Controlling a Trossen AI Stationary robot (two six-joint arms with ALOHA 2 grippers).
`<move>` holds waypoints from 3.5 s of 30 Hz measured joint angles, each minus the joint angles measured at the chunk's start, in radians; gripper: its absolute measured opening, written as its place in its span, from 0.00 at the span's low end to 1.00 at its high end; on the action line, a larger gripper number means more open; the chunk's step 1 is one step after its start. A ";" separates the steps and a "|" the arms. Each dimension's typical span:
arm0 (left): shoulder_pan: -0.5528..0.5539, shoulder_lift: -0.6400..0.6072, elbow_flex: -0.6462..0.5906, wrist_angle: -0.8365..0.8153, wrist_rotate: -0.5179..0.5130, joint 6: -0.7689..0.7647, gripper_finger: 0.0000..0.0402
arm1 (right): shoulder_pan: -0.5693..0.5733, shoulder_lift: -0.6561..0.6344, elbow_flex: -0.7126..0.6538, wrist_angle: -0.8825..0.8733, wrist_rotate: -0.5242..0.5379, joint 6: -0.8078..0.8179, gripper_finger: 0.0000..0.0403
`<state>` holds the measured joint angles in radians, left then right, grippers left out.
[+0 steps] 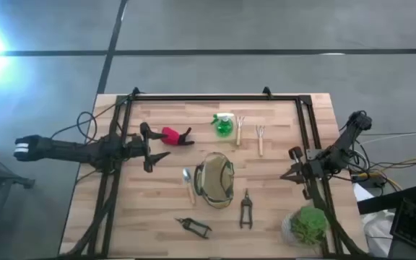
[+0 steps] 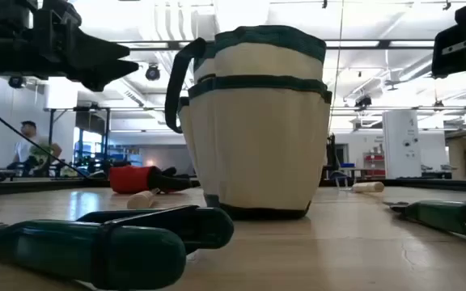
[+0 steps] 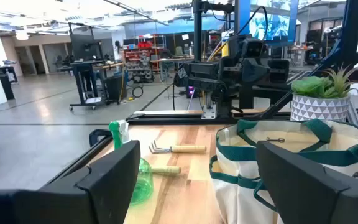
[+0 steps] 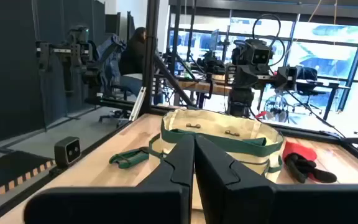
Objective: Pick & Place Garden tools in Gardening bag
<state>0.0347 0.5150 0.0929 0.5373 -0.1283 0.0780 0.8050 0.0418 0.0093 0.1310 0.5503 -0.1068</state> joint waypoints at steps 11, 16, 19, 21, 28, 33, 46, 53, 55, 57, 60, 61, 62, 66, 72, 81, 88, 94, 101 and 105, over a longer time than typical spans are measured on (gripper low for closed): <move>0.000 0.000 0.000 0.000 0.000 0.000 0.80 | 0.000 0.000 0.000 0.000 0.000 0.000 0.02; 0.000 0.000 0.000 0.000 0.000 0.000 0.80 | 0.000 0.000 0.000 0.000 0.000 0.000 0.02; 0.000 0.000 0.000 0.000 0.000 0.000 0.80 | 0.000 0.000 0.000 0.000 0.000 0.001 0.02; 0.000 0.000 0.000 0.000 0.000 0.000 0.80 | 0.000 0.000 0.000 0.000 0.000 -0.001 0.02; 0.000 0.000 0.000 0.000 0.000 0.000 0.80 | 0.000 0.000 0.000 0.000 0.000 0.001 0.02; 0.000 0.000 0.000 0.000 0.000 0.000 0.80 | 0.000 0.000 0.000 0.000 0.000 0.000 0.02; 0.000 0.000 0.000 0.000 0.000 0.000 0.80 | 0.000 0.000 0.000 0.000 0.000 0.001 0.02; 0.000 0.000 0.000 0.000 0.000 0.000 0.80 | 0.000 0.000 0.000 0.000 0.000 0.000 0.02; 0.000 0.000 0.000 0.000 0.000 0.000 0.80 | 0.000 0.000 0.000 0.000 0.000 0.000 0.02; 0.000 0.000 0.000 0.000 0.000 0.000 0.80 | 0.000 0.000 0.000 0.000 0.000 0.000 0.02; 0.000 0.000 0.000 0.000 0.000 0.000 0.80 | 0.000 0.000 0.000 0.000 0.000 -0.001 0.02; 0.000 0.000 0.000 0.000 0.000 0.000 0.80 | 0.000 0.000 0.000 0.000 0.000 -0.001 0.02; 0.000 0.000 0.000 0.000 0.000 0.000 0.80 | 0.000 0.000 0.000 0.000 0.000 0.000 0.02; 0.000 0.000 0.000 0.000 0.000 0.000 0.80 | -0.001 0.000 0.000 0.000 0.000 0.000 0.02; 0.000 0.000 0.000 0.000 0.000 0.000 0.80 | -0.001 0.000 0.000 0.000 0.000 0.001 0.02; 0.000 0.000 0.000 0.000 0.000 0.000 0.80 | -0.001 0.000 0.000 0.000 0.000 0.001 0.02; 0.000 0.000 0.000 0.000 0.000 0.000 0.80 | -0.001 0.000 0.000 0.000 0.000 0.000 0.02; 0.000 0.000 0.000 0.000 0.000 0.000 0.80 | -0.001 0.000 0.000 0.001 0.000 -0.002 0.02; 0.000 0.000 0.000 0.000 0.000 0.000 0.80 | 0.000 0.001 0.000 0.020 0.001 -0.080 0.02; 0.000 0.000 0.000 0.000 0.000 0.000 0.80 | 0.000 0.001 0.000 0.124 -0.005 -0.046 0.02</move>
<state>0.0349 0.5148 0.0930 0.5376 -0.1284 0.0783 0.8051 0.0430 0.0093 0.2551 0.5457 -0.1523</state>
